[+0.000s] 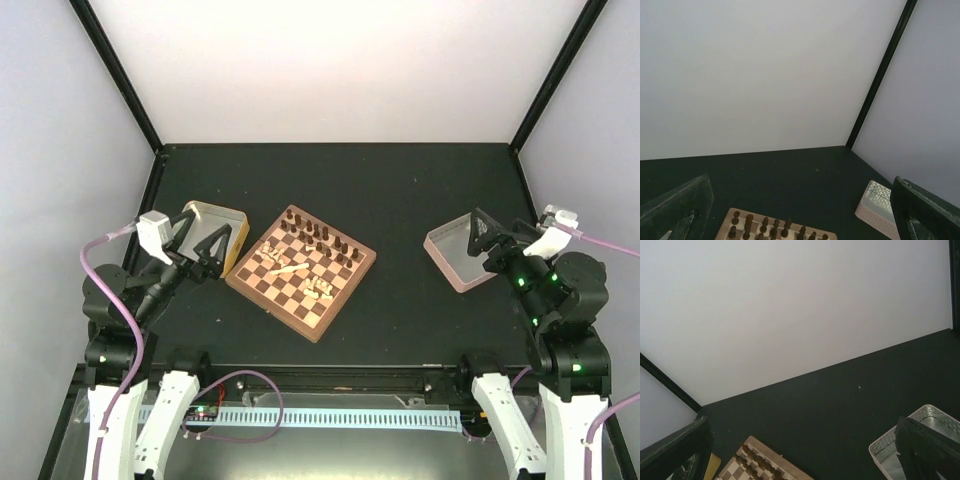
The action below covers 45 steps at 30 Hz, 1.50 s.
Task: Set up the chess pieces on the board
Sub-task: Move the chessboard to the center of the board.
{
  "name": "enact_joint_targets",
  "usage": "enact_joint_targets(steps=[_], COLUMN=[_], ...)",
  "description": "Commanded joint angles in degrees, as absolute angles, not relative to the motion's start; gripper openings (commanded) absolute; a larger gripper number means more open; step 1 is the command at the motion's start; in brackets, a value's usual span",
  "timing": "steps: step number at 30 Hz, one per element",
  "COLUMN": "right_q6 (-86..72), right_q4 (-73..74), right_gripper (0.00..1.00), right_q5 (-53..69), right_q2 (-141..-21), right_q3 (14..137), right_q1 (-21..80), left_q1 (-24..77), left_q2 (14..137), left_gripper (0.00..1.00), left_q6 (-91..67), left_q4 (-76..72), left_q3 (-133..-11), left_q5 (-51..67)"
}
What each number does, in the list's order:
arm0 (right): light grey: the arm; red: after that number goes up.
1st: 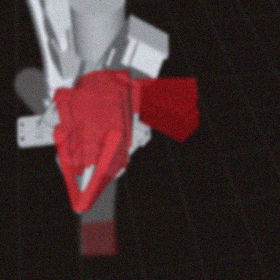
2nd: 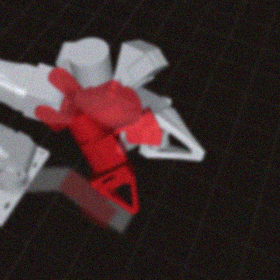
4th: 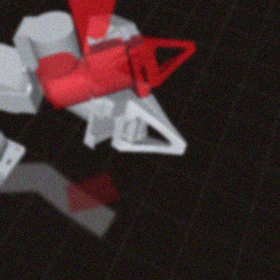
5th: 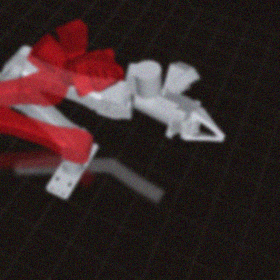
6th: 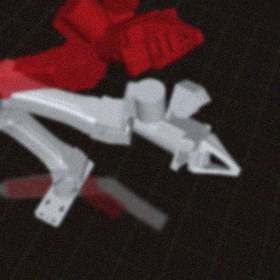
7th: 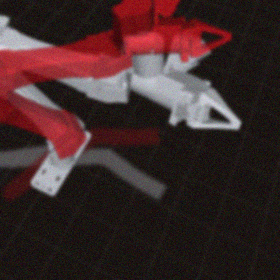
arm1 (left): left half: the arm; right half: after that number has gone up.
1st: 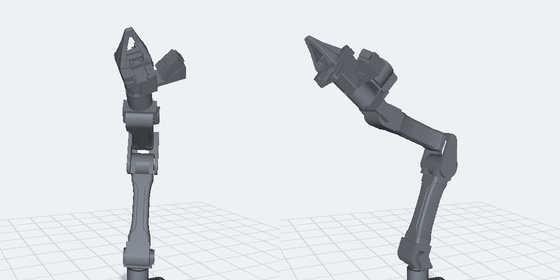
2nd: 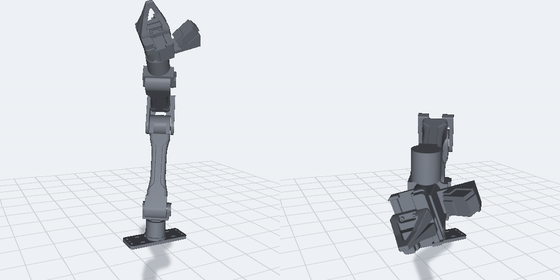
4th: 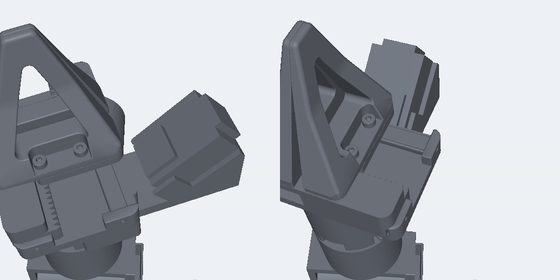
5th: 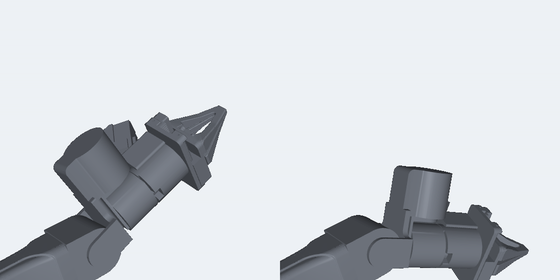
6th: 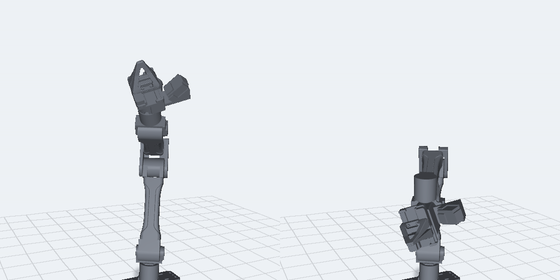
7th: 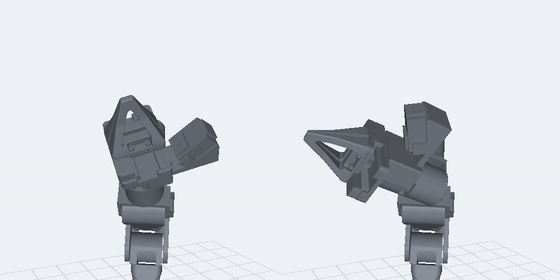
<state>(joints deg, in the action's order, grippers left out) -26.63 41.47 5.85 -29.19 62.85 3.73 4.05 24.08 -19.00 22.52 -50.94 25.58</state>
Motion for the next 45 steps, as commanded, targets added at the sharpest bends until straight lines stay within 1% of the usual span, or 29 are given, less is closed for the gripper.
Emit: enact_joint_targets(steps=[1,4,8,11,14,16,20,24,26,29,32,37,42,45], right_q6=[-28.84,-29.95,-29.77,-30.22,-30.31,-30.66,-31.62,-33.14,-33.77,-34.41,-34.71,-34.80,-34.68,-34.54], right_q4=[40.61,37.99,30.60,27.78,26.39,24.90,22.03,19.97,19.78,19.65,19.23,18.43,18.36,18.75], right_gripper=[0.99,0.99,0.96,0.93,0.89,0.86,0.85,0.78,0.74,0.70,0.67,0.61,0.56,0.54], right_q5=[7.72,10.20,21.56,27.90,32.31,32.08,26.95,20.91,19.61,17.06,14.44,11.78,8.92,7.37], right_q2=[-31.30,-32.20,-33.81,-37.93,-43.81,-47.15,-52.45,-59.11,-62.43,-66.06,-68.42,-71.66,-74.11,-75.42], right_q3=[61.70,59.02,53.56,50.43,48.26,46.84,45.03,44.01,44.19,44.32,44.09,43.77,44.77,45.90], right_q1=[2.97,2.81,2.70,2.70,3.17,5.67,12.99,19.73,21.92,25.44,28.96,34.00,37.64,39.35], left_q1=[3.38,3.25,3.11,3.08,3.07,3.04,3.36,4.12,4.49,5.02,6.13,7.46,8.09,8.49], left_q2=[24.78,24.81,24.74,24.80,26.74,29.08,34.52,41.08,44.54,48.57,52.15,56.94,62.15,64.40], left_gripper=[0.99,0.99,0.99,0.99,0.99,0.99,0.96,0.89,0.83,0.73,0.67,0.58,0.45,0.41], left_q6=[-21.19,-23.59,-24.83,-25.28,-26.14,-27.21,-29.94,-34.12,-36.14,-37.96,-38.63,-38.64,-39.29,-39.58], left_q4=[20.86,20.18,18.64,16.31,19.47,23.81,33.66,38.01,36.20,33.30,31.90,27.72,22.52,20.14], left_q3=[-51.73,-50.34,-47.27,-43.73,-41.62,-40.71,-38.70,-35.33,-33.50,-31.18,-29.77,-27.33,-25.98,-24.93], left_q5=[28.40,28.85,30.18,34.30,35.37,35.07,31.07,24.39,23.09,20.88,18.98,19.95,22.79,23.05])
